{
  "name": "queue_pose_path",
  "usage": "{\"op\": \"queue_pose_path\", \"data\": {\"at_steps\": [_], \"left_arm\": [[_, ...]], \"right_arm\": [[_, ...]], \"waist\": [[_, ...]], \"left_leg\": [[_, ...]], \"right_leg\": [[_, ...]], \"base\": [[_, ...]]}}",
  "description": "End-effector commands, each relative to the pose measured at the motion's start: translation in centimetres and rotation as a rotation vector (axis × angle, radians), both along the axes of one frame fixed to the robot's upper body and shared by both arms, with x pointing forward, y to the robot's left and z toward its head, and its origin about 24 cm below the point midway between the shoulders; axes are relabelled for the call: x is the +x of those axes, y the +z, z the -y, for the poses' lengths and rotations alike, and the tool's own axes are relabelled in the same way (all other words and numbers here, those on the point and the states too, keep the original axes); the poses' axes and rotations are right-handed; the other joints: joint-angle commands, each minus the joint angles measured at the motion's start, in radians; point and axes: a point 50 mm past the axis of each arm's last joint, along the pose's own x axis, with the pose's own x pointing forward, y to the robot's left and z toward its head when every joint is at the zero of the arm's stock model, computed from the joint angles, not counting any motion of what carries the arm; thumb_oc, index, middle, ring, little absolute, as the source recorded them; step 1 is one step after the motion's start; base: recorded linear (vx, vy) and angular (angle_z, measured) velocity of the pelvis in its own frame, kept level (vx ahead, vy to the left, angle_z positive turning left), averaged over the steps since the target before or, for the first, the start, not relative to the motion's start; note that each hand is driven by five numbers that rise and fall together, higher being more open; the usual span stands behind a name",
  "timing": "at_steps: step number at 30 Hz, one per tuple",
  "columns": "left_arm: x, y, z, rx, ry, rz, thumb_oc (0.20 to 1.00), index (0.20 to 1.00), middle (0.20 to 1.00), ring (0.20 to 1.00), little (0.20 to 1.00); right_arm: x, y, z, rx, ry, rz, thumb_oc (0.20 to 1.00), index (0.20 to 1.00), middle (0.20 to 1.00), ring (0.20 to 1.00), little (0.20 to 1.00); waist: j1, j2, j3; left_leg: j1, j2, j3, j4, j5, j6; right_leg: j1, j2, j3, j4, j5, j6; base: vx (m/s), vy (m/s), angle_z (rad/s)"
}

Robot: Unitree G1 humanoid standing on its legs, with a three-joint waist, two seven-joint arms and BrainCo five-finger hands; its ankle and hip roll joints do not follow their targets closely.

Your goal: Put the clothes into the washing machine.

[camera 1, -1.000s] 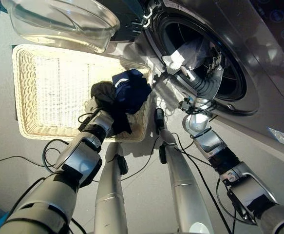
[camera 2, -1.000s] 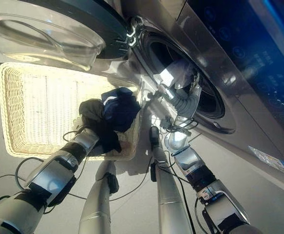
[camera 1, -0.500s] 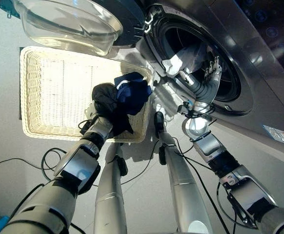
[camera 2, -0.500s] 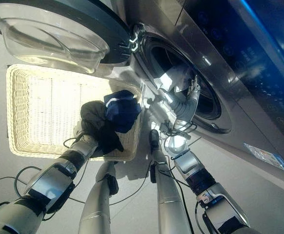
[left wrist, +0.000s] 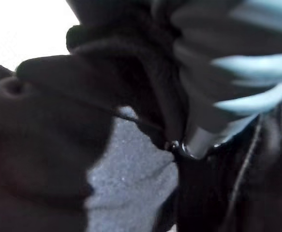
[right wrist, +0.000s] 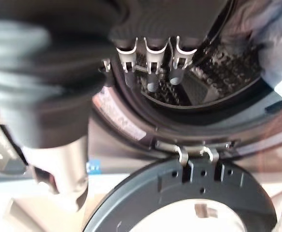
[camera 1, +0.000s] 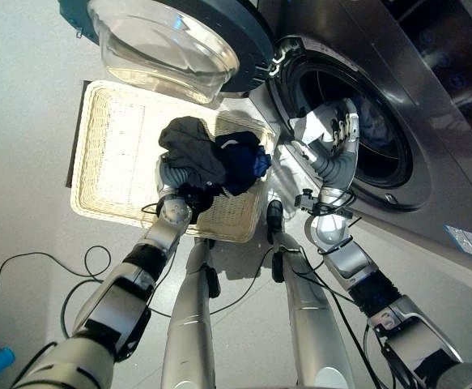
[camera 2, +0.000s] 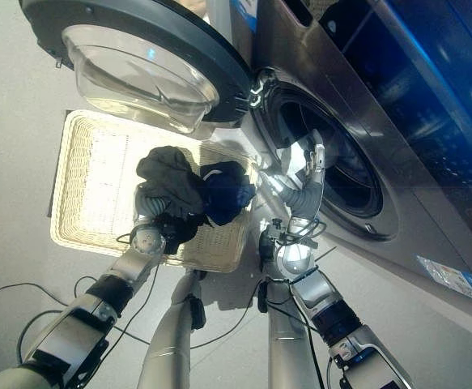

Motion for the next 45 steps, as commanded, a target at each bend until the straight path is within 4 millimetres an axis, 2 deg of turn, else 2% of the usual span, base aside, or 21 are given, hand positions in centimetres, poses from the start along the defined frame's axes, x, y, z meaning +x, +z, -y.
{"op": "queue_pose_path", "data": {"at_steps": [1, 3, 5, 12, 17, 24, 31, 38, 45], "left_arm": [[-0.5, 4.0, 0.5, -0.113, -0.066, 0.25, 0.2, 0.2, 0.2, 0.2, 0.2], [-0.9, 4.5, 0.8, -0.114, -0.089, 0.289, 0.2, 0.2, 0.2, 0.2, 0.2], [-1.7, 5.2, 1.2, -0.108, -0.159, 0.342, 0.2, 0.2, 0.2, 0.2, 0.2], [-2.6, 6.0, 2.1, -0.091, -0.285, 0.38, 0.2, 0.2, 0.2, 0.2, 0.2], [-3.0, 7.3, 3.7, -0.054, -0.435, 0.406, 0.2, 0.2, 0.2, 0.2, 0.2], [-3.1, 8.0, 5.9, -0.005, -0.646, 0.364, 0.2, 0.2, 0.2, 0.2, 0.2], [-3.1, 8.3, 8.7, 0.009, -0.859, 0.309, 0.2, 0.2, 0.2, 0.2, 0.2], [-3.9, 8.6, 11.1, 0.019, -1.045, 0.307, 0.2, 0.2, 0.2, 0.2, 0.2], [-4.5, 9.1, 12.4, 0.053, -1.118, 0.333, 0.2, 0.2, 0.2, 0.2, 0.2]], "right_arm": [[-1.6, 2.7, -0.3, -0.041, 0.058, 0.169, 1.0, 1.0, 1.0, 1.0, 1.0], [-1.5, 2.5, -0.7, -0.112, 0.092, 0.157, 1.0, 1.0, 1.0, 1.0, 1.0], [-0.8, 1.8, -1.5, -0.292, 0.188, 0.078, 1.0, 1.0, 1.0, 1.0, 1.0], [0.6, 0.5, -1.4, -0.477, 0.289, -0.048, 1.0, 1.0, 1.0, 1.0, 1.0], [2.0, 0.9, -1.9, -0.606, 0.388, -0.104, 1.0, 1.0, 1.0, 1.0, 1.0], [3.5, 2.2, -3.0, -0.626, 0.579, -0.173, 1.0, 1.0, 1.0, 1.0, 1.0], [5.1, 3.0, -4.1, -0.662, 0.578, -0.246, 1.0, 1.0, 1.0, 1.0, 1.0], [6.7, 1.6, -4.4, -0.682, 0.586, -0.403, 1.0, 1.0, 1.0, 1.0, 1.0], [7.3, 0.4, -4.9, -0.675, 0.645, -0.503, 1.0, 1.0, 1.0, 1.0, 1.0]], "waist": [[0.013, 0.028, 0.016], [0.018, 0.03, 0.016], [0.033, 0.032, 0.016], [0.06, 0.028, 0.016], [0.086, 0.034, 0.016], [0.114, 0.039, 0.016], [0.125, 0.047, 0.016], [0.135, 0.061, 0.016], [0.138, 0.066, 0.016]], "left_leg": [[0.021, -0.079, 0.059, 0.049, -0.083, 0.041], [0.023, -0.081, 0.056, 0.048, -0.083, 0.043], [0.023, -0.085, 0.049, 0.048, -0.083, 0.046], [0.024, -0.091, 0.033, 0.052, -0.079, 0.05], [0.019, -0.098, 0.016, 0.06, -0.076, 0.053], [0.015, -0.109, -0.005, 0.071, -0.073, 0.053], [0.01, -0.115, -0.012, 0.077, -0.07, 0.054], [0.01, -0.122, -0.016, 0.072, -0.066, 0.057], [0.01, -0.127, -0.016, 0.076, -0.063, 0.058]], "right_leg": [[0.058, 0.067, -0.052, -0.068, 0.038, 0.049], [0.061, 0.065, -0.055, -0.07, 0.039, 0.049], [0.063, 0.057, -0.066, -0.07, 0.041, 0.05], [0.071, 0.046, -0.089, -0.069, 0.043, 0.052], [0.073, 0.034, -0.106, -0.068, 0.048, 0.052], [0.074, 0.02, -0.125, -0.064, 0.056, 0.052], [0.07, 0.015, -0.13, -0.065, 0.065, 0.049], [0.07, 0.01, -0.135, -0.074, 0.075, 0.043], [0.07, 0.009, -0.136, -0.073, 0.078, 0.039]], "base": [[0.0, -0.005, 0.12], [0.0, -0.012, 0.07], [-0.01, -0.037, 0.06], [-0.01, -0.045, 0.12], [-0.02, -0.055, 0.07], [-0.01, -0.052, 0.08], [0.0, -0.016, 0.08], [0.0, 0.0, 0.0], [0.0, 0.0, 0.0]]}}
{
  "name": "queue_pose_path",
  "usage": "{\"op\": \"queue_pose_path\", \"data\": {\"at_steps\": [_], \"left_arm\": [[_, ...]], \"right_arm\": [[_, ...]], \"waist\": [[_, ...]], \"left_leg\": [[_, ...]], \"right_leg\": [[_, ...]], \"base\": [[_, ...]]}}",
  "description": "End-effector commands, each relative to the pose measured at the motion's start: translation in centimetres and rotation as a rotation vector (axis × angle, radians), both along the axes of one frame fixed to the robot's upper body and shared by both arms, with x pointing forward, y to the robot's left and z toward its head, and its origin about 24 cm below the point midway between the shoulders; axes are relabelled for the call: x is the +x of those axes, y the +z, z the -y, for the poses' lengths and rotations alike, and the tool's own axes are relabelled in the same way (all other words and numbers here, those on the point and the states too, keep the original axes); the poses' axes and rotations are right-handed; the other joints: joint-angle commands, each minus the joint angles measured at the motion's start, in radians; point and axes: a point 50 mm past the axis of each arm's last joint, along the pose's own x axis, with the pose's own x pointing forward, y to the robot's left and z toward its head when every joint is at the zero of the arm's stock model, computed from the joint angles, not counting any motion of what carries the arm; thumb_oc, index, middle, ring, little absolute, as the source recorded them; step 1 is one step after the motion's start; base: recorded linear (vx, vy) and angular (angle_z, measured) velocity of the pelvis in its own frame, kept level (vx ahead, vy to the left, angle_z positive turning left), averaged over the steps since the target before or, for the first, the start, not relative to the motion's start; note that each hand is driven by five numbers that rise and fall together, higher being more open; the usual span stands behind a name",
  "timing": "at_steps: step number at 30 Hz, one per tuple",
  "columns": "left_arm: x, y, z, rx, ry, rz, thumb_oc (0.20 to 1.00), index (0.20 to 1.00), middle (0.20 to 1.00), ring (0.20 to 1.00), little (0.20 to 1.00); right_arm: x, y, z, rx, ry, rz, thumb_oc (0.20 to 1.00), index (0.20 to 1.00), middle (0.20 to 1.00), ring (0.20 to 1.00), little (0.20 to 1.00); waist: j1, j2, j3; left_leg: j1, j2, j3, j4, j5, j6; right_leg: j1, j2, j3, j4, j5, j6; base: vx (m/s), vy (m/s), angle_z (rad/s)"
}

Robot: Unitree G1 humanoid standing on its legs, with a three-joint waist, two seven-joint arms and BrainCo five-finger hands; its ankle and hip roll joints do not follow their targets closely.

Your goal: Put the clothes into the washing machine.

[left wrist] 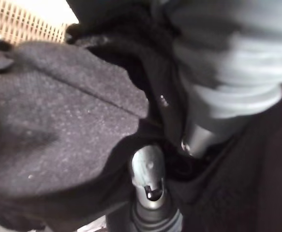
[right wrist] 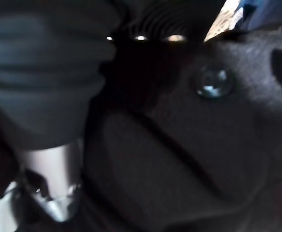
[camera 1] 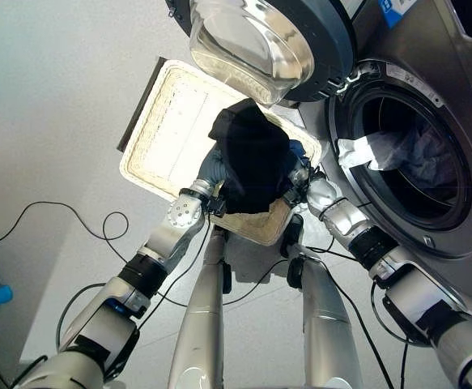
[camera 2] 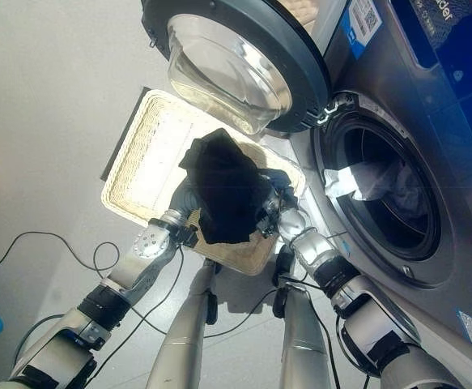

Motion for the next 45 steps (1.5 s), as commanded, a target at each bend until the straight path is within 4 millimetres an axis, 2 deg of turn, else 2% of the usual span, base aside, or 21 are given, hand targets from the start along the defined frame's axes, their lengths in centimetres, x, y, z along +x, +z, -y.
{"op": "queue_pose_path", "data": {"at_steps": [1, 5, 6, 7, 13, 18, 19, 20, 21, 26, 35, 45], "left_arm": [[-2.3, 5.5, 5.0, -0.061, -0.283, 0.25, 0.2, 0.2, 0.2, 0.2, 0.2], [-2.6, 5.8, 5.3, -0.043, -0.308, 0.269, 0.2, 0.2, 0.2, 0.2, 0.2], [-2.6, 6.0, 5.4, -0.031, -0.306, 0.282, 0.2, 0.2, 0.2, 0.2, 0.2], [-2.6, 6.0, 5.4, -0.029, -0.304, 0.285, 0.2, 0.2, 0.2, 0.2, 0.2], [-2.4, 6.3, 5.3, 0.011, -0.248, 0.308, 0.2, 0.2, 0.2, 0.2, 0.2], [-2.0, 5.8, 5.0, 0.031, -0.181, 0.29, 0.2, 0.2, 0.2, 0.2, 0.2], [-1.8, 5.5, 4.8, 0.037, -0.159, 0.278, 0.244, 0.244, 0.244, 0.244, 0.244], [-1.7, 5.4, 4.7, 0.041, -0.15, 0.275, 0.347, 0.347, 0.347, 0.347, 0.347], [-1.3, 4.8, 4.6, 0.067, -0.116, 0.253, 1.0, 1.0, 1.0, 1.0, 1.0], [-0.3, 3.7, 4.3, 0.123, -0.04, 0.225, 1.0, 1.0, 1.0, 1.0, 1.0], [0.5, 2.0, 3.7, 0.216, 0.0, 0.194, 1.0, 1.0, 1.0, 1.0, 1.0], [0.5, 1.1, 3.2, 0.254, 0.006, 0.197, 1.0, 1.0, 1.0, 1.0, 1.0]], "right_arm": [[0.3, 1.0, -1.6, -0.007, 0.083, -0.036, 1.0, 1.0, 1.0, 1.0, 1.0], [0.2, 1.0, -1.8, 0.045, 0.138, -0.078, 1.0, 1.0, 1.0, 1.0, 1.0], [0.1, 1.2, -1.9, 0.072, 0.152, -0.064, 0.636, 0.636, 0.636, 0.636, 0.636], [0.1, 1.3, -1.9, 0.08, 0.156, -0.06, 0.2, 0.2, 0.2, 0.2, 0.2], [-0.8, 3.7, -2.4, 0.333, 0.24, 0.019, 0.2, 0.2, 0.2, 0.2, 0.2], [-1.5, 4.9, -2.5, 0.457, 0.259, 0.075, 0.2, 0.2, 0.2, 0.2, 0.2], [-1.7, 5.2, -2.4, 0.483, 0.255, 0.097, 0.2, 0.2, 0.2, 0.2, 0.2], [-1.7, 5.3, -2.4, 0.492, 0.252, 0.105, 0.2, 0.2, 0.2, 0.2, 0.2], [-1.8, 5.6, -2.2, 0.534, 0.237, 0.132, 0.2, 0.2, 0.2, 0.2, 0.2], [-1.6, 6.0, -1.5, 0.622, 0.183, 0.142, 0.2, 0.2, 0.2, 0.2, 0.2], [-0.9, 5.3, 1.5, 0.753, 0.05, 0.156, 0.2, 0.2, 0.2, 0.2, 0.2], [-0.8, 3.4, 4.9, 0.93, -0.127, 0.167, 0.2, 0.2, 0.2, 0.2, 0.2]], "waist": [[0.006, 0.05, 0.007], [0.008, 0.052, 0.007], [0.007, 0.052, 0.007], [0.007, 0.052, 0.007], [0.0, 0.052, 0.007], [-0.009, 0.049, 0.007], [-0.011, 0.049, 0.007], [-0.012, 0.048, 0.007], [-0.016, 0.048, 0.007], [-0.027, 0.045, 0.007], [-0.046, 0.047, 0.007], [-0.06, 0.048, 0.007]], "left_leg": [[0.003, -0.105, 0.096, 0.073, -0.094, 0.073], [0.007, -0.106, 0.096, 0.071, -0.092, 0.073], [0.008, -0.107, 0.095, 0.072, -0.092, 0.072], [0.007, -0.107, 0.095, 0.073, -0.092, 0.072], [0.004, -0.11, 0.096, 0.077, -0.093, 0.07], [0.001, -0.109, 0.098, 0.075, -0.093, 0.07], [0.001, -0.108, 0.1, 0.075, -0.094, 0.07], [0.001, -0.107, 0.101, 0.075, -0.094, 0.07], [-0.001, -0.105, 0.103, 0.077, -0.095, 0.069], [0.0, -0.099, 0.111, 0.079, -0.096, 0.067], [0.002, -0.089, 0.133, 0.08, -0.101, 0.058], [0.005, -0.075, 0.158, 0.08, -0.11, 0.053]], "right_leg": [[0.038, 0.049, -0.033, -0.153, 0.135, 0.05], [0.041, 0.049, -0.034, -0.156, 0.137, 0.05], [0.042, 0.049, -0.032, -0.156, 0.137, 0.049], [0.041, 0.049, -0.032, -0.155, 0.137, 0.049], [0.037, 0.051, -0.026, -0.151, 0.138, 0.051], [0.03, 0.057, -0.018, -0.152, 0.138, 0.053], [0.031, 0.057, -0.018, -0.151, 0.138, 0.053], [0.031, 0.057, -0.018, -0.152, 0.138, 0.054], [0.027, 0.059, -0.015, -0.15, 0.138, 0.054], [0.027, 0.061, -0.009, -0.145, 0.137, 0.058], [0.03, 0.062, -0.003, -0.156, 0.14, 0.06], [0.026, 0.064, 0.0, -0.148, 0.135, 0.063]], "base": [[0.0, 0.0, 0.0], [0.0, 0.0, 0.0], [0.0, 0.0, 0.0], [0.01, 0.001, 0.03], [0.0, 0.0, 0.0], [0.0, 0.0, 0.0], [0.0, 0.0, 0.0], [0.0, 0.0, 0.0], [0.0, 0.0, 0.0], [0.0, 0.0, 0.0], [0.0, 0.013, -0.01], [0.0, 0.023, -0.1]]}}
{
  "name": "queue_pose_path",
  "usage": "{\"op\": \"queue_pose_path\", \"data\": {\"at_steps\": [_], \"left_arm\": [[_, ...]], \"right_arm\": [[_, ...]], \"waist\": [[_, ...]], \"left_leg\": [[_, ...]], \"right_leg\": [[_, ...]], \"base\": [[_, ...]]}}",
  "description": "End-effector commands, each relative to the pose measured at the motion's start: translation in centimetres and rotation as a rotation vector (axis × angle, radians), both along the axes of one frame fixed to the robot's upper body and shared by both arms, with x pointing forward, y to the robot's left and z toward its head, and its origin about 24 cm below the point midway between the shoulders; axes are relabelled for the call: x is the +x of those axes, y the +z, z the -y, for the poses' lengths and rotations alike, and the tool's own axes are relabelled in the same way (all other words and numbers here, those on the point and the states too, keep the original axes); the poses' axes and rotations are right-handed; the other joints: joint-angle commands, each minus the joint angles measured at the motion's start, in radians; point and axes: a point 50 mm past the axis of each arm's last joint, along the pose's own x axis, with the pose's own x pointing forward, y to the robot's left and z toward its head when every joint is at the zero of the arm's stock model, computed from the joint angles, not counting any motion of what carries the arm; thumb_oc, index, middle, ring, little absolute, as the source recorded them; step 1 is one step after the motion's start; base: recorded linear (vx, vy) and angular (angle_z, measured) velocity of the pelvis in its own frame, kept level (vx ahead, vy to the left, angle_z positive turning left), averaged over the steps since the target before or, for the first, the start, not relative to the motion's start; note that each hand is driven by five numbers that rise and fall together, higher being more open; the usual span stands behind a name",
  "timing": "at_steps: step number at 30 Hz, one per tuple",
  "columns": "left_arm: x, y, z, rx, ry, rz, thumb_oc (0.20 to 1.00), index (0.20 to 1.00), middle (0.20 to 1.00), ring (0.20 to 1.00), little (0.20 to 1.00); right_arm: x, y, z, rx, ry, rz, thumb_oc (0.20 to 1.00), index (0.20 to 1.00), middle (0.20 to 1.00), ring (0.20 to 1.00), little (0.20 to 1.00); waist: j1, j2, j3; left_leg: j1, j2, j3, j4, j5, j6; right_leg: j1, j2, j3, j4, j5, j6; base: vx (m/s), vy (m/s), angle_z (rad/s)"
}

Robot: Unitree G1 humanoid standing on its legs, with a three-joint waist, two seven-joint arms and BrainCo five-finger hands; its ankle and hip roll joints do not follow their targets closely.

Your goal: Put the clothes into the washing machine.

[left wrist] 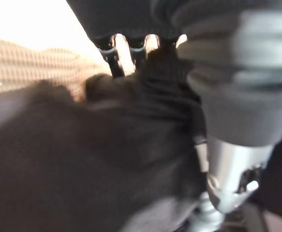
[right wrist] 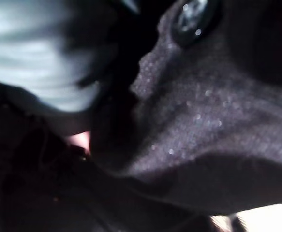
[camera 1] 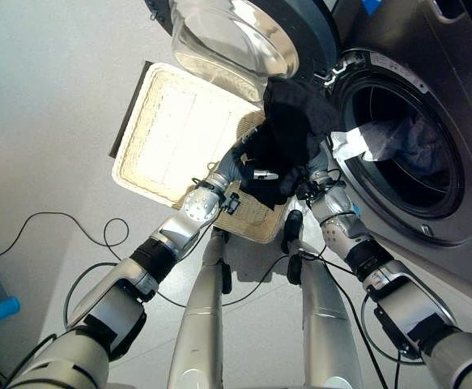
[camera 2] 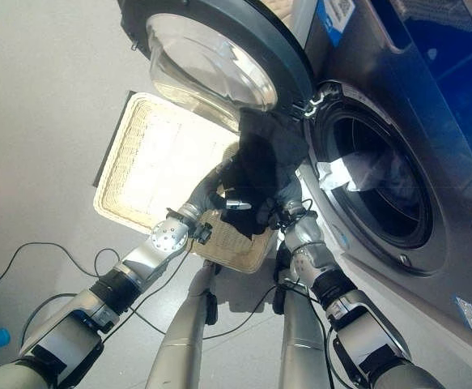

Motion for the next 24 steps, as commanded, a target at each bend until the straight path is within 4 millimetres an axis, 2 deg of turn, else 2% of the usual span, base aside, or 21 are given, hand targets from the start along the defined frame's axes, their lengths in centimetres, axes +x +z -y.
{"op": "queue_pose_path", "data": {"at_steps": [1, 4, 8, 10, 12, 17, 20, 22, 24], "left_arm": [[-0.7, 1.1, 1.1, -0.013, -0.047, 0.107, 1.0, 1.0, 1.0, 1.0, 1.0], [-0.7, 0.8, 0.8, -0.02, -0.031, 0.109, 1.0, 1.0, 1.0, 1.0, 1.0], [-0.7, 0.2, 0.2, -0.04, 0.015, 0.108, 1.0, 1.0, 1.0, 1.0, 1.0], [-0.7, 0.1, 0.0, -0.046, 0.022, 0.108, 1.0, 1.0, 1.0, 1.0, 1.0], [-0.6, 0.1, -0.4, -0.066, 0.044, 0.106, 1.0, 1.0, 1.0, 1.0, 1.0], [-0.4, 0.1, -0.8, -0.089, 0.078, 0.103, 1.0, 1.0, 1.0, 1.0, 1.0], [-0.2, 0.3, -1.1, -0.098, 0.095, 0.102, 1.0, 1.0, 1.0, 1.0, 1.0], [-0.2, 0.3, -1.1, -0.098, 0.094, 0.102, 1.0, 1.0, 1.0, 1.0, 1.0], [-0.2, 0.5, -1.6, -0.131, 0.111, 0.112, 1.0, 1.0, 1.0, 1.0, 1.0]], "right_arm": [[-0.4, 3.2, 1.1, 0.182, -0.052, 0.169, 0.2, 0.2, 0.2, 0.2, 0.2], [-0.3, 2.0, 2.2, 0.232, -0.096, 0.13, 0.2, 0.2, 0.2, 0.2, 0.2], [-0.3, -0.9, 4.9, 0.386, -0.158, 0.053, 0.2, 0.2, 0.2, 0.2, 0.2], [-0.3, -1.4, 5.5, 0.421, -0.173, 0.044, 0.2, 0.2, 0.2, 0.2, 0.2], [-0.5, -2.5, 7.1, 0.53, -0.225, 0.034, 0.2, 0.2, 0.2, 0.2, 0.2], [-0.9, -3.3, 9.6, 0.706, -0.319, 0.061, 0.2, 0.2, 0.2, 0.2, 0.2], [-0.8, -3.1, 11.0, 0.786, -0.369, 0.073, 0.2, 0.2, 0.2, 0.2, 0.2], [-0.8, -3.1, 11.1, 0.787, -0.368, 0.074, 0.2, 0.2, 0.2, 0.2, 0.2], [-0.9, -2.6, 13.6, 0.864, -0.44, 0.1, 0.2, 0.2, 0.2, 0.2, 0.2]], "waist": [[-0.03, 0.045, 0.006], [-0.033, 0.047, 0.006], [-0.038, 0.055, 0.006], [-0.039, 0.057, 0.006], [-0.039, 0.063, 0.006], [-0.036, 0.072, 0.006], [-0.032, 0.076, 0.006], [-0.032, 0.076, 0.006], [-0.025, 0.081, 0.006]], "left_leg": [[0.008, -0.08, 0.106, 0.083, -0.106, 0.051], [0.01, -0.078, 0.111, 0.082, -0.109, 0.05], [0.019, -0.074, 0.126, 0.075, -0.112, 0.047], [0.021, -0.074, 0.128, 0.075, -0.113, 0.046], [0.025, -0.073, 0.132, 0.073, -0.115, 0.045], [0.023, -0.076, 0.131, 0.079, -0.12, 0.046], [0.022, -0.078, 0.13, 0.079, -0.12, 0.045], [0.021, -0.077, 0.129, 0.079, -0.12, 0.045], [0.018, -0.079, 0.126, 0.086, -0.125, 0.048]], "right_leg": [[0.062, 0.06, -0.043, -0.148, 0.127, 0.066], [0.062, 0.062, -0.039, -0.148, 0.126, 0.065], [0.07, 0.064, -0.037, -0.155, 0.121, 0.064], [0.071, 0.065, -0.036, -0.155, 0.12, 0.063], [0.073, 0.065, -0.033, -0.155, 0.117, 0.063], [0.072, 0.06, -0.033, -0.149, 0.114, 0.064], [0.071, 0.057, -0.036, -0.149, 0.117, 0.065], [0.071, 0.057, -0.036, -0.15, 0.117, 0.065], [0.068, 0.051, -0.041, -0.142, 0.117, 0.065]], "base": [[0.0, 0.035, -0.03], [0.0, 0.043, -0.03], [0.0, 0.05, -0.13], [0.01, 0.042, -0.05], [0.01, 0.05, -0.06], [0.01, 0.017, -0.07], [0.0, 0.0, 0.0], [0.0, 0.0, 0.0], [0.0, 0.0, 0.0]]}}
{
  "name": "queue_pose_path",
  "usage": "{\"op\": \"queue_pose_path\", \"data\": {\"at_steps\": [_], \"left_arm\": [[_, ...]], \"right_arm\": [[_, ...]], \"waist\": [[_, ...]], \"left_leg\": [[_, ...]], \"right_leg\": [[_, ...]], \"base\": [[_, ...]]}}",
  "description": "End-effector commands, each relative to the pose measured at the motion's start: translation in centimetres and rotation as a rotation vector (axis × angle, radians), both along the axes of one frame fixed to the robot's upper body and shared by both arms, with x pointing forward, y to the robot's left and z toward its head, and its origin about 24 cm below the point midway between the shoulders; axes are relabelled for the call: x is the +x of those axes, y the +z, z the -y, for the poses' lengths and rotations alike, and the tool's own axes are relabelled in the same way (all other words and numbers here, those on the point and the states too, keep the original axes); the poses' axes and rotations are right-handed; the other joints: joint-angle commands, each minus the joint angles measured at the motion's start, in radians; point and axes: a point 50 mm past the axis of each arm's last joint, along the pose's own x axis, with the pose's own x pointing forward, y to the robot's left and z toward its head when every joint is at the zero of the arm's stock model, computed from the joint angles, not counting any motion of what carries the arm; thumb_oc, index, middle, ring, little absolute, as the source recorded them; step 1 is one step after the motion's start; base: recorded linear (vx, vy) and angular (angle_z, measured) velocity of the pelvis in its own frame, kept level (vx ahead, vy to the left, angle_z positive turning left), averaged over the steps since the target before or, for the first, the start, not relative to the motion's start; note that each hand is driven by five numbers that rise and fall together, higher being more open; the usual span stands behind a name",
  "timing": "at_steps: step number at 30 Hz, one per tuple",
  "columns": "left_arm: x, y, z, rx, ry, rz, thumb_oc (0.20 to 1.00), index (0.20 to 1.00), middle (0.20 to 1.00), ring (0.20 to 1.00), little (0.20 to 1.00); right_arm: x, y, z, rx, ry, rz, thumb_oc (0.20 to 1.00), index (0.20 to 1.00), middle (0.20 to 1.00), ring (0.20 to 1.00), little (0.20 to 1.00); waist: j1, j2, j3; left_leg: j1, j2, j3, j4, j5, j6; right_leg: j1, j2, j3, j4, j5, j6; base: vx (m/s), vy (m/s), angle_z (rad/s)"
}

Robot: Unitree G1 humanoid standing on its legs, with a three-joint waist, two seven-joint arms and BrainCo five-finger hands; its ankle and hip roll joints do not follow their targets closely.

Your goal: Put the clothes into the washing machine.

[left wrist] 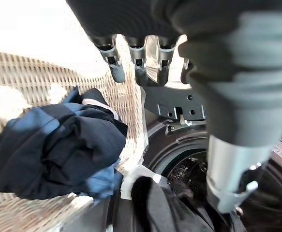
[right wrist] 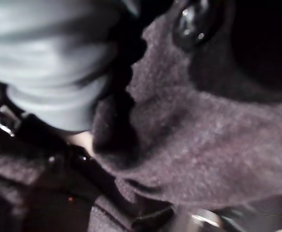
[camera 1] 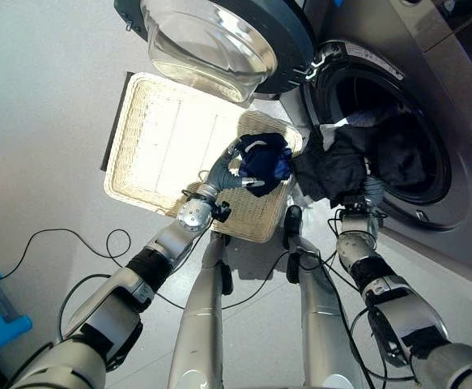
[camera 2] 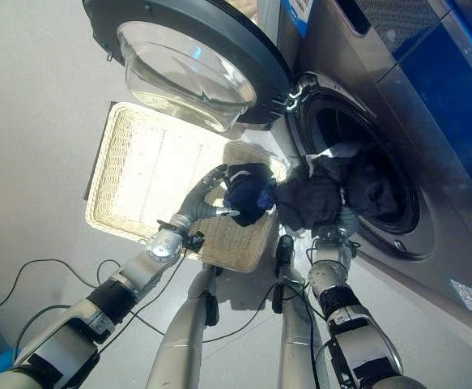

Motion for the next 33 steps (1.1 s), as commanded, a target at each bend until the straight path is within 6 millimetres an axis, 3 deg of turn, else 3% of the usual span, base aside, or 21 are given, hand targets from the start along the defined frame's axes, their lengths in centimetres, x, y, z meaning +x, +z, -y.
{"op": "queue_pose_path", "data": {"at_steps": [1, 8, 13, 17, 23, 33], "left_arm": [[-0.2, 2.9, 0.4, -0.125, -0.019, 0.127, 1.0, 1.0, 1.0, 1.0, 1.0], [-0.8, 4.2, -0.5, -0.243, -0.01, 0.162, 1.0, 1.0, 1.0, 1.0, 1.0], [-1.6, 5.1, -1.4, -0.309, -0.035, 0.186, 1.0, 1.0, 1.0, 1.0, 1.0], [-2.3, 5.4, -1.6, -0.342, -0.066, 0.203, 1.0, 1.0, 1.0, 1.0, 1.0], [-3.3, 6.4, -0.9, -0.364, -0.11, 0.271, 1.0, 1.0, 1.0, 1.0, 1.0], [-3.9, 8.6, 0.3, -0.409, -0.17, 0.342, 1.0, 1.0, 1.0, 1.0, 1.0]], "right_arm": [[-0.2, 3.9, 4.0, -0.009, -0.134, 0.144, 0.2, 0.2, 0.2, 0.2, 0.2], [-0.7, 7.6, 8.6, -0.119, -0.255, 0.129, 0.2, 0.2, 0.2, 0.2, 0.2], [-0.8, 10.7, 10.3, -0.183, -0.261, 0.141, 0.2, 0.2, 0.2, 0.2, 0.2], [-0.9, 12.0, 10.4, -0.151, -0.262, 0.204, 0.2, 0.2, 0.2, 0.2, 0.2], [-1.5, 13.4, 10.2, 0.167, -0.351, 0.429, 0.2, 0.2, 0.2, 0.2, 0.2], [-3.2, 15.5, 10.7, 0.436, -0.533, 0.64, 0.2, 0.2, 0.2, 0.2, 0.2]], "waist": [[-0.005, 0.067, -0.003], [0.021, 0.079, -0.003], [0.039, 0.08, -0.003], [0.044, 0.08, -0.003], [0.043, 0.089, -0.003], [0.04, 0.111, -0.003]], "left_leg": [[-0.012, -0.085, 0.072, 0.093, -0.104, 0.038], [-0.026, -0.095, 0.052, 0.108, -0.116, 0.04], [-0.052, -0.098, 0.04, 0.11, -0.114, 0.043], [-0.065, -0.098, 0.037, 0.108, -0.113, 0.045], [-0.07, -0.096, 0.038, 0.086, -0.108, 0.043], [-0.059, -0.102, 0.043, 0.076, -0.1, 0.042]], "right_leg": [[0.055, 0.036, -0.092, -0.108, 0.098, 0.052], [0.043, 0.017, -0.106, -0.09, 0.096, 0.059], [0.019, 0.005, -0.12, -0.084, 0.102, 0.062], [0.003, 0.003, -0.125, -0.084, 0.105, 0.062], [-0.01, 0.008, -0.118, -0.086, 0.105, 0.063], [-0.004, 0.0, -0.116, -0.097, 0.117, 0.064]], "base": [[0.0, 0.0, 0.0], [0.0, -0.012, 0.01], [0.01, -0.067, 0.1], [0.0, -0.039, 0.02], [0.0, 0.0, 0.0], [0.0, 0.0, 0.0]]}}
